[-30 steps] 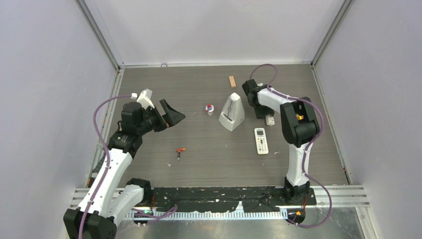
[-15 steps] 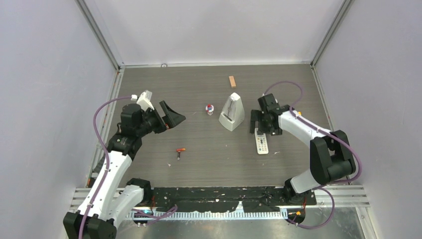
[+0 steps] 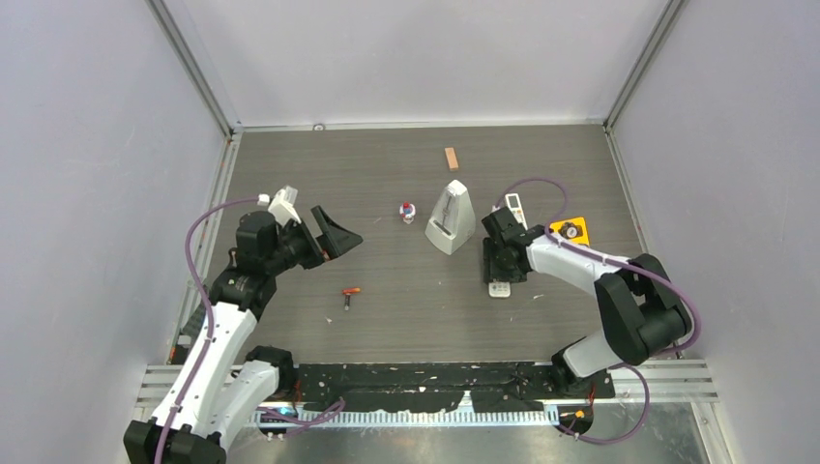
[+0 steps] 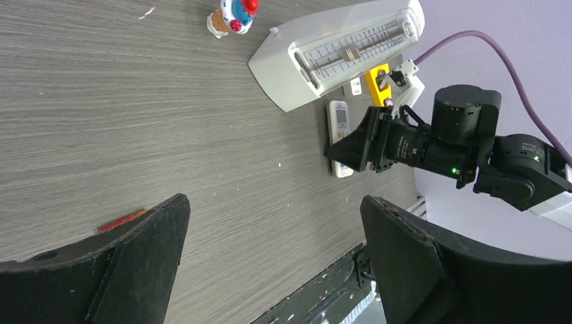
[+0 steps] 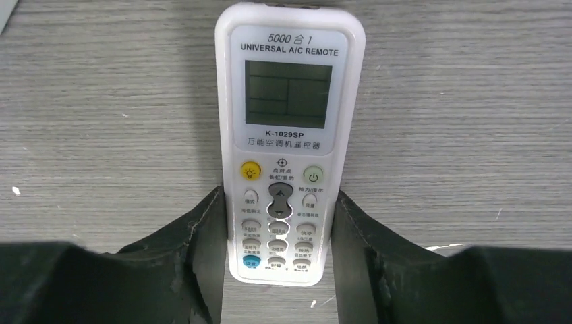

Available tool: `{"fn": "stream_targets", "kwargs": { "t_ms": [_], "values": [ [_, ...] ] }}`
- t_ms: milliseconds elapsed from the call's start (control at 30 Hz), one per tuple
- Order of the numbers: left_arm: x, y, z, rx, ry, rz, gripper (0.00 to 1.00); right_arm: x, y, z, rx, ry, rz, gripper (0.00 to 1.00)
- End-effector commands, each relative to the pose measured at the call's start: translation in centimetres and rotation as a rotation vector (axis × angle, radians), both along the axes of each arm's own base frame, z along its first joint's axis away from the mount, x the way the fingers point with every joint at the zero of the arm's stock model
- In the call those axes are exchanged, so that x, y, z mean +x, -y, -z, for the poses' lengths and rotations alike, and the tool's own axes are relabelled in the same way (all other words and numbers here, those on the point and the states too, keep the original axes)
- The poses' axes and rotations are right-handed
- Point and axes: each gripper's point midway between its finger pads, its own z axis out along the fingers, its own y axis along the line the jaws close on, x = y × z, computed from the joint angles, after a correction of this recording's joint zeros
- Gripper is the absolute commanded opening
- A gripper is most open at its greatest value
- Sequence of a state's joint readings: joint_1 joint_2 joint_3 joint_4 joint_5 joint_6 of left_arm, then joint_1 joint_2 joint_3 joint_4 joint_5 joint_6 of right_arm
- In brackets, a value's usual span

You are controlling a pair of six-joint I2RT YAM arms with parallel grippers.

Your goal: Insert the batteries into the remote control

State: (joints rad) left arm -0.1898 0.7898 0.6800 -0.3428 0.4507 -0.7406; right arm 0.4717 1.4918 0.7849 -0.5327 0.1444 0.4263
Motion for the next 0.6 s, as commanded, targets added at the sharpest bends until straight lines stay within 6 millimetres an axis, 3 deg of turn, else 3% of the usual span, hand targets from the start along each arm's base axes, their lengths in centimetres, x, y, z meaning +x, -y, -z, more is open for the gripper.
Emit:
{"fn": "stream_targets", "kwargs": {
  "t_ms": [0, 100, 167, 200, 233, 267, 300, 333, 367, 400, 433, 567],
  "values": [
    [-0.9, 0.8, -0.7, -0.013, 0.041, 0.074, 0.99, -0.8, 0.3, 0.9, -0.03, 0.027, 0.033, 0.37],
    [-1.7, 1.5, -0.7, -0.047, 0.051, 0.129, 0.98, -1.0, -1.9, -0.6, 0.081, 0.077, -0.002, 0.28],
    [-2.2, 2.2, -1.2, -0.083, 0.076, 0.175, 0.98, -1.3, -5.3, -2.6, 0.229, 0.109, -0.089, 0.25],
    [-2.6, 2.6, -1.4, -0.104, 0.086, 0.207, 0.98, -2.5, -7.8, -3.7, 0.338, 0.088, -0.166, 0.25],
    [-2.9, 3.0, -1.6, -0.123, 0.097, 0.232, 0.97, -3.4, -10.5, -5.8, 0.465, 0.099, -0.253, 0.24],
    [-3.3, 3.5, -2.0, -0.144, 0.115, 0.271, 0.97, -4.0, -12.0, -7.1, 0.539, 0.104, -0.292, 0.23],
    [-3.7, 4.0, -2.5, -0.163, 0.141, 0.314, 0.97, -5.2, -14.6, -9.9, 0.671, 0.126, -0.388, 0.23],
    [-4.1, 4.5, -2.9, -0.177, 0.164, 0.352, 0.97, -5.9, -15.8, -11.4, 0.746, 0.121, -0.397, 0.23],
    [-4.5, 5.0, -3.4, -0.19, 0.189, 0.394, 0.97, -6.9, -17.7, -14.2, 0.86, 0.15, -0.473, 0.23],
    [-4.9, 5.4, -4.1, -0.204, 0.225, 0.436, 0.97, -7.5, -18.6, -15.8, 0.933, 0.138, -0.464, 0.23],
    [-5.2, 5.8, -4.7, -0.226, 0.256, 0.469, 0.97, -8.3, -20.1, -18.6, 1.033, 0.183, -0.536, 0.23],
    [-6.3, 6.6, -8.5, -0.413, 0.302, 0.521, 0.98, -10.8, -22.7, -25.9, 1.292, 0.233, -0.631, 0.23]
  ]
}}
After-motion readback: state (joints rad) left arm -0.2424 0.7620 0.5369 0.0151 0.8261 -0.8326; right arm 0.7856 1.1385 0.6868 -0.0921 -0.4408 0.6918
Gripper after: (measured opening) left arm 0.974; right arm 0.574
